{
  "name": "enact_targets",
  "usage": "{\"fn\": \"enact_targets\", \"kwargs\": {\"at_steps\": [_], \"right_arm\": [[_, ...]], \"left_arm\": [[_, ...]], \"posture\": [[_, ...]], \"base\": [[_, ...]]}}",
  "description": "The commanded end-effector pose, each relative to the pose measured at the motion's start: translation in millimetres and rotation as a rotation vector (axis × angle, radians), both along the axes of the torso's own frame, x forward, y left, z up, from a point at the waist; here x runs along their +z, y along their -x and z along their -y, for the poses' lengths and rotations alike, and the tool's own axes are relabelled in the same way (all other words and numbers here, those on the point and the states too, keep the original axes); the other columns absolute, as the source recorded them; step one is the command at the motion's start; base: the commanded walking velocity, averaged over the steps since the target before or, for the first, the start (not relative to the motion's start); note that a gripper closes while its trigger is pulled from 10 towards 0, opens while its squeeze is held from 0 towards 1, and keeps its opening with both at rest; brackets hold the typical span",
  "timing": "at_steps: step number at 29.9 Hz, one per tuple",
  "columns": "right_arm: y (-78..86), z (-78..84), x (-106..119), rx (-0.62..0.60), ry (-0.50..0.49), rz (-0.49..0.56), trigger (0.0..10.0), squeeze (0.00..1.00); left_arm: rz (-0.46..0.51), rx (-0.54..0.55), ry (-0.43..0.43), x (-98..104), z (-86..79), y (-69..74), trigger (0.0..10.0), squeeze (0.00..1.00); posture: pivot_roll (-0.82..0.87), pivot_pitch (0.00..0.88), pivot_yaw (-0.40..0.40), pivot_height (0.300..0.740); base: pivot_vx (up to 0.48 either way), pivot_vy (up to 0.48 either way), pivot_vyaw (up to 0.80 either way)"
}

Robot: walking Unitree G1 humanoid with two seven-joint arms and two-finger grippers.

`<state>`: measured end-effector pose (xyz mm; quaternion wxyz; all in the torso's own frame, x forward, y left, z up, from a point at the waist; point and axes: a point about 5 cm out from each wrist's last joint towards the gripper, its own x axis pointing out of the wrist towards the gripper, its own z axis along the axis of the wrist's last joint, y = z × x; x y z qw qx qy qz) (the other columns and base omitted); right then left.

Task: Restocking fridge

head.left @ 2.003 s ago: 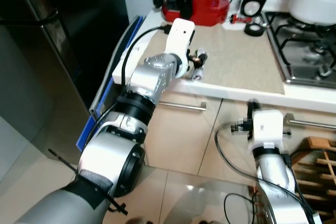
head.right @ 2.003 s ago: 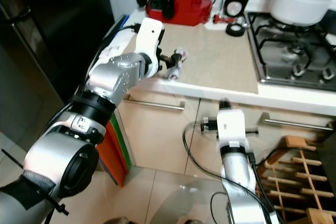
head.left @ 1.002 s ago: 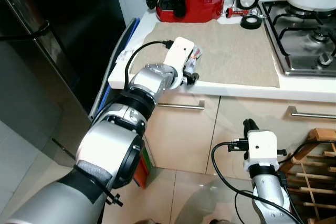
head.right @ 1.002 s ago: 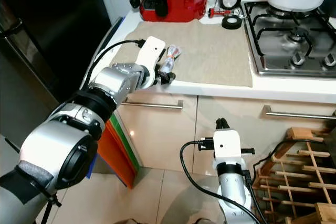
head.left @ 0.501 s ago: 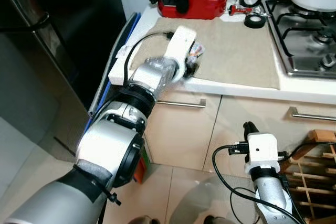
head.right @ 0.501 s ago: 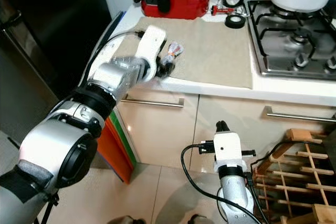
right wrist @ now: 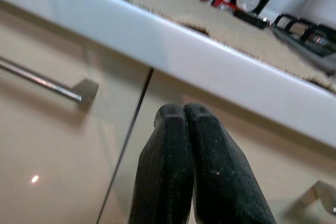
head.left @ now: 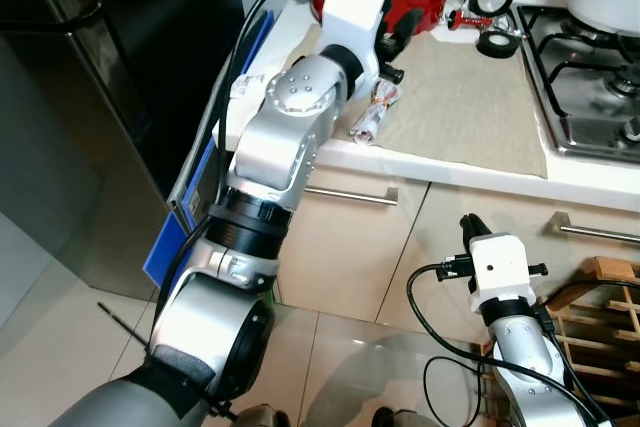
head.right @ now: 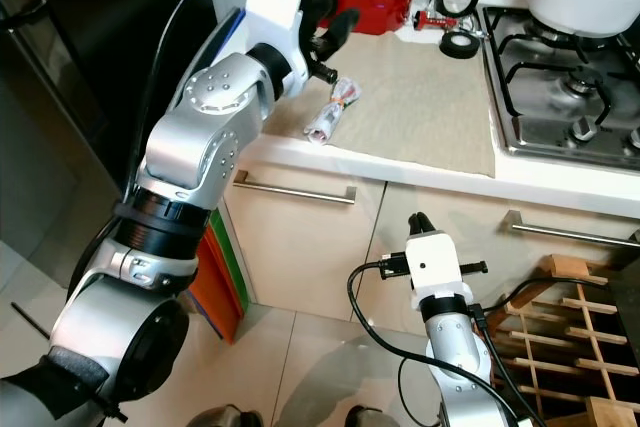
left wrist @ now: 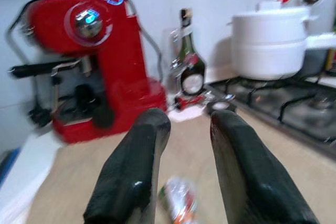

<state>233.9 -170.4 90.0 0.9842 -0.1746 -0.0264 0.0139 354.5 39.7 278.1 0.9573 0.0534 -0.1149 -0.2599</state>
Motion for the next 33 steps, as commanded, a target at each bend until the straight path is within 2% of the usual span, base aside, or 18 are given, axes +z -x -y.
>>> {"fn": "enact_targets", "kwargs": {"at_steps": [1, 4, 5, 6, 8, 12, 14, 17, 21, 22, 23, 24, 27, 29, 30, 31, 33], "right_arm": [[-4.5, 0.1, 4, 0.009, -0.003, 0.016, 10.0, 0.00], [-9.6, 0.1, 7, 0.013, -0.004, 0.033, 10.0, 0.00], [-9.6, 0.1, 7, 0.013, -0.004, 0.033, 10.0, 0.00], [-11.6, -0.3, 8, 0.016, -0.004, 0.038, 10.0, 0.00], [-14.3, -1.7, 9, 0.024, -0.002, 0.046, 10.0, 0.00], [-20.7, -3.8, 13, 0.033, -0.006, 0.063, 10.0, 0.00], [-20.7, -3.8, 13, 0.033, -0.006, 0.063, 10.0, 0.00], [-25.1, -4.9, 14, 0.043, -0.006, 0.073, 10.0, 0.00], [-26.5, -6.9, 15, 0.060, -0.004, 0.077, 10.0, 0.00], [-27.0, -7.4, 15, 0.063, -0.002, 0.078, 10.0, 0.00], [-27.3, -7.8, 15, 0.065, -0.001, 0.079, 10.0, 0.00], [-28.1, -7.8, 15, 0.066, 0.000, 0.080, 10.0, 0.00], [-30.7, -7.5, 18, 0.062, 0.000, 0.093, 10.0, 0.00], [-30.9, -7.2, 22, 0.057, -0.003, 0.110, 10.0, 0.00], [-30.9, -7.2, 22, 0.057, -0.003, 0.110, 10.0, 0.00], [-29.3, -4.7, 26, 0.041, -0.015, 0.126, 10.0, 0.00], [-26.5, -1.3, 28, 0.019, -0.035, 0.136, 10.0, 0.00]], "left_arm": [[0.019, 0.044, -0.032, -3, -9.2, 2.4, 0.0, 0.00], [0.052, 0.071, -0.025, -9, -28.6, 14.3, 0.0, 0.00], [0.052, 0.071, -0.025, -9, -28.6, 14.3, 0.0, 0.00], [0.085, 0.072, -0.019, -9, -35.0, 21.0, 0.0, 0.00], [0.143, 0.083, -0.062, -14, -42.5, 29.0, 0.0, 0.00], [0.089, 0.106, -0.022, -32, -58.6, 41.3, 0.0, 0.00], [0.089, 0.106, -0.022, -32, -58.6, 41.3, 0.0, 0.00], [0.071, 0.134, -0.046, -46, -67.1, 52.9, 0.0, 0.00], [0.075, 0.173, -0.072, -50, -72.6, 52.6, 0.0, 0.00], [0.063, 0.190, -0.076, -51, -74.3, 49.6, 10.0, 0.00], [0.055, 0.204, -0.081, -52, -75.8, 47.5, 10.0, 0.00], [0.059, 0.232, -0.071, -52, -78.7, 44.8, 10.0, 1.00], [0.070, 0.252, -0.039, -48, -83.2, 40.9, 10.0, 1.00], [0.071, 0.289, -0.050, -52, -93.9, 41.5, 10.0, 1.00], [0.071, 0.289, -0.050, -52, -93.9, 41.5, 10.0, 1.00], [0.051, 0.335, -0.057, -63, -108.6, 49.6, 10.0, 1.00], [0.021, 0.357, -0.085, -78, -119.4, 64.7, 10.0, 1.00]], "posture": [[0.01, 0.017, -0.008, 0.740], [0.02, 0.000, -0.019, 0.740], [0.02, 0.000, -0.019, 0.740], [0.03, 0.000, -0.024, 0.740], [0.03, 0.000, -0.028, 0.740], [0.05, 0.000, -0.038, 0.740], [0.05, 0.000, -0.038, 0.740], [0.06, 0.000, -0.046, 0.740], [0.06, 0.000, -0.057, 0.740], [0.06, 0.000, -0.059, 0.740], [0.06, 0.000, -0.059, 0.740], [0.06, 0.000, -0.058, 0.740], [0.04, 0.000, -0.056, 0.740], [0.03, 0.000, -0.050, 0.740], [0.03, 0.000, -0.050, 0.740], [0.03, 0.000, -0.044, 0.740], [0.03, 0.000, -0.039, 0.740]], "base": [[0.000, 0.000, 0.00], [0.000, 0.000, 0.00], [0.000, 0.000, 0.00], [0.000, 0.000, 0.00], [0.000, 0.000, 0.00], [0.000, 0.000, 0.00], [0.000, 0.000, 0.00], [0.000, 0.000, 0.00], [0.000, 0.000, 0.00], [0.000, 0.000, 0.00], [0.000, 0.000, 0.00], [0.000, 0.000, 0.00], [0.000, 0.000, 0.00], [0.000, 0.000, 0.00], [0.000, 0.000, 0.00], [0.000, 0.000, 0.00], [0.000, 0.000, 0.00]]}}
